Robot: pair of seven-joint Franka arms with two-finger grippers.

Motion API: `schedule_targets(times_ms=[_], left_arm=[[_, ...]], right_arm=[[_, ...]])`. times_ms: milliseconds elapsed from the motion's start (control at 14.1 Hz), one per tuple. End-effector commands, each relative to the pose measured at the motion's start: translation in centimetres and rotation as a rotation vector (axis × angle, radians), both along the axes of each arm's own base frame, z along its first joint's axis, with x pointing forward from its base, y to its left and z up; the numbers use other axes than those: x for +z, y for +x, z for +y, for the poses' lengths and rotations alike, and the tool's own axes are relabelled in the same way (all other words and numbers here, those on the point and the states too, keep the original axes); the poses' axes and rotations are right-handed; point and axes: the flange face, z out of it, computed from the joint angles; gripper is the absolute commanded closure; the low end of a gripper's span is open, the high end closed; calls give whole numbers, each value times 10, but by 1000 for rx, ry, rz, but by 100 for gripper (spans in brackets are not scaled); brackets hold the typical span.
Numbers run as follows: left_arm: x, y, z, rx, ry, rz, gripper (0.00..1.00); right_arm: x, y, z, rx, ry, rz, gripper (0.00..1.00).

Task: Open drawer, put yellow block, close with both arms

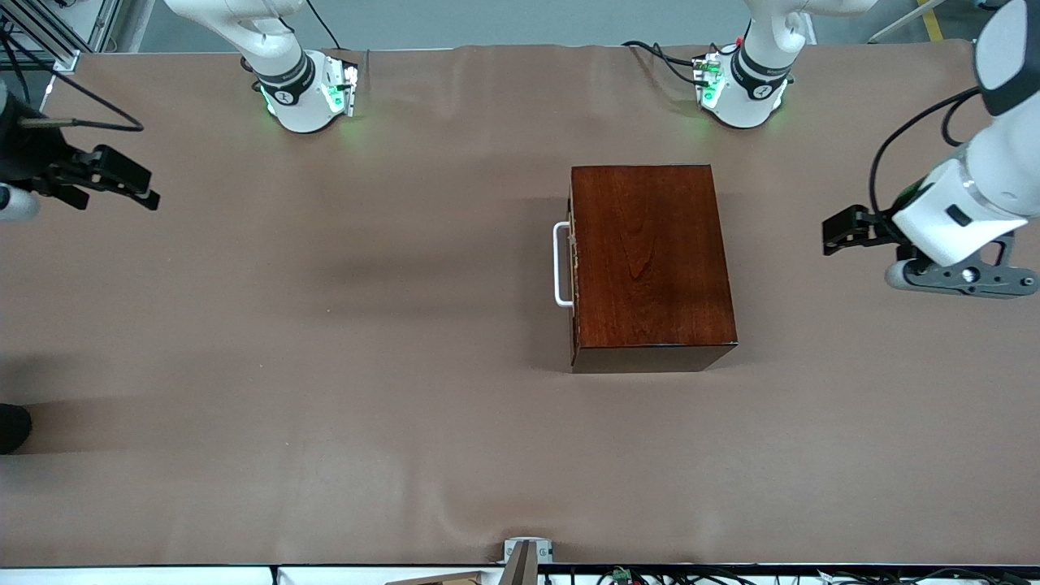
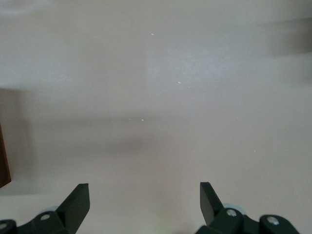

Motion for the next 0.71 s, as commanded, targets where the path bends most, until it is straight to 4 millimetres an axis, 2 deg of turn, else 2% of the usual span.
schedule_targets(times_ms=[0,142,426,638], left_arm=[[1,-6,9,-32,-26,-7,0],[-1,-6,14,-33,-25,-3,0],[-5,-2,38,7,-25,4,0],[-6,-1,38,7,-29,5,0]], right_arm=[[8,-6,12,15,2,-4,0],[6,-14,7,10,-6,45,0],[1,-9,-13,-28,-11,53,0],[-3,-4,-21,-45,-8,50,0]])
